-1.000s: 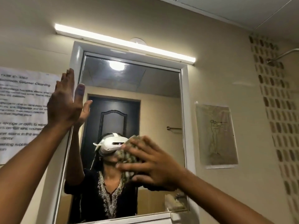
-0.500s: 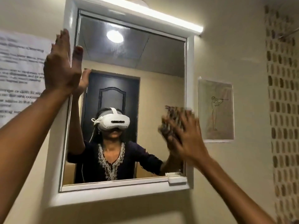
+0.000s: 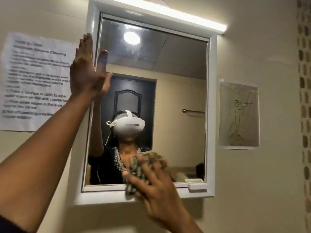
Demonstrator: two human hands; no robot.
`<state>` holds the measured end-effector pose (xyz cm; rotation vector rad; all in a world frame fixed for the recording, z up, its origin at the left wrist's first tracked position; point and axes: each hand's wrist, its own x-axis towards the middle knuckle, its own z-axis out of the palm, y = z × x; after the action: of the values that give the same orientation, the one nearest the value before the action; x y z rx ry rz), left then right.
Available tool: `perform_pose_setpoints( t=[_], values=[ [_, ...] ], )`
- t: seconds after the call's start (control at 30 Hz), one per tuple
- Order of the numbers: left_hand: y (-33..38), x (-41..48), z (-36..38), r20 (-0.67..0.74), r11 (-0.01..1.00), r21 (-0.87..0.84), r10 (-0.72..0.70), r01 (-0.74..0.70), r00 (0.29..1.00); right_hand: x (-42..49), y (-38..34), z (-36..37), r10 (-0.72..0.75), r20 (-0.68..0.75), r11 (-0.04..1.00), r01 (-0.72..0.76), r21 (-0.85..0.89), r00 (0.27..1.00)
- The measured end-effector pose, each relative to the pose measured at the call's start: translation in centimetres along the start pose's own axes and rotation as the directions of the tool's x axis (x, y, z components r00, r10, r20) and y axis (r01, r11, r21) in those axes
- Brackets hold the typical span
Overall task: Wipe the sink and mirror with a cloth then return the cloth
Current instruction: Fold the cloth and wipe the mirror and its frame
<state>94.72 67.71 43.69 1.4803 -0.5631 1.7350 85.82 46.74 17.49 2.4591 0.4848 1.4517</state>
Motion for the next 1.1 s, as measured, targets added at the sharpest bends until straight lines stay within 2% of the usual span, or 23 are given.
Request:
perform_pose_setpoints(
  t=[0.07,0.17,0.33,0.4,0.47,0.5,0.57,0.63,0.67,0.7,0.73,0.77,0.83,0.9,0.93,1.03,1.1],
  values=[
    [0.0,-0.2,-0.1,0.016,1.000,0.014,-0.005,0.004,1.000,2.0,-4.2,1.4,-0.148,0.046,0.989,0.149,-0.012,0.988],
    [0.0,-0.4,-0.4,0.038,1.000,0.003,0.004,-0.005,0.999,4.1,-7.4,2.2,-0.231,0.053,0.972,0.233,-0.028,0.972],
    [0.4,-0.3,-0.9,0.051,0.999,-0.047,0.017,-0.015,0.999,5.4,-3.8,1.0,-0.323,0.024,0.936,0.323,-0.139,0.946],
    [0.5,-0.6,-0.9,0.048,0.997,-0.070,0.027,-0.024,0.998,7.0,-0.1,-0.8,-0.205,-0.072,0.968,0.192,-0.162,0.976],
    [0.6,-0.7,-1.0,0.044,0.995,-0.088,0.042,-0.038,0.998,9.6,4.4,-3.1,0.061,-0.205,0.992,-0.082,-0.097,0.977],
    [0.7,-0.7,-1.0,0.043,0.995,-0.094,0.045,-0.041,0.998,11.1,6.5,-4.5,0.231,-0.249,0.970,-0.241,-0.011,0.941],
    [0.7,-0.6,-1.0,0.041,0.994,-0.107,0.035,-0.030,0.999,14.0,9.6,-6.8,0.501,-0.327,0.865,-0.476,0.159,0.801],
    [0.6,-0.5,-0.9,0.035,0.992,-0.125,0.027,-0.023,0.999,16.5,10.1,-7.6,0.622,-0.373,0.782,-0.571,0.249,0.689],
    [0.5,-0.6,-0.9,0.033,0.991,-0.135,0.028,-0.024,0.999,17.5,9.3,-7.6,0.632,-0.379,0.774,-0.575,0.266,0.676],
    [0.4,-0.5,-0.9,0.029,0.989,-0.142,0.032,-0.027,0.999,18.3,7.9,-7.4,0.601,-0.387,0.799,-0.542,0.261,0.700],
    [0.4,-0.5,-0.8,0.026,0.989,-0.146,0.033,-0.029,0.999,18.7,6.1,-6.9,0.528,-0.391,0.849,-0.472,0.238,0.754],
    [0.3,-0.4,-0.8,0.024,0.988,-0.154,0.029,-0.025,0.999,18.6,3.9,-6.1,0.416,-0.388,0.909,-0.361,0.209,0.823],
    [0.1,-0.2,-0.7,0.030,0.984,-0.178,0.011,-0.005,0.999,17.2,-0.7,-3.7,0.094,-0.330,0.994,-0.067,0.092,0.939],
    [-0.1,0.2,-0.8,0.037,0.985,-0.174,-0.008,0.014,0.999,14.3,-4.2,-1.1,-0.200,-0.210,0.980,0.200,-0.021,0.957],
    [-0.2,0.1,-0.8,0.040,0.986,-0.167,-0.014,0.021,0.999,12.4,-4.9,-0.2,-0.289,-0.136,0.957,0.285,-0.051,0.948],
    [-0.3,0.0,-0.6,0.040,0.988,-0.150,-0.011,0.017,0.999,8.5,-3.4,0.6,-0.393,-0.042,0.915,0.385,-0.122,0.919],
    [-0.4,0.0,-0.5,0.038,0.990,-0.142,-0.010,0.015,0.999,7.5,-0.8,-0.1,-0.305,-0.088,0.946,0.291,-0.141,0.948]
  ],
)
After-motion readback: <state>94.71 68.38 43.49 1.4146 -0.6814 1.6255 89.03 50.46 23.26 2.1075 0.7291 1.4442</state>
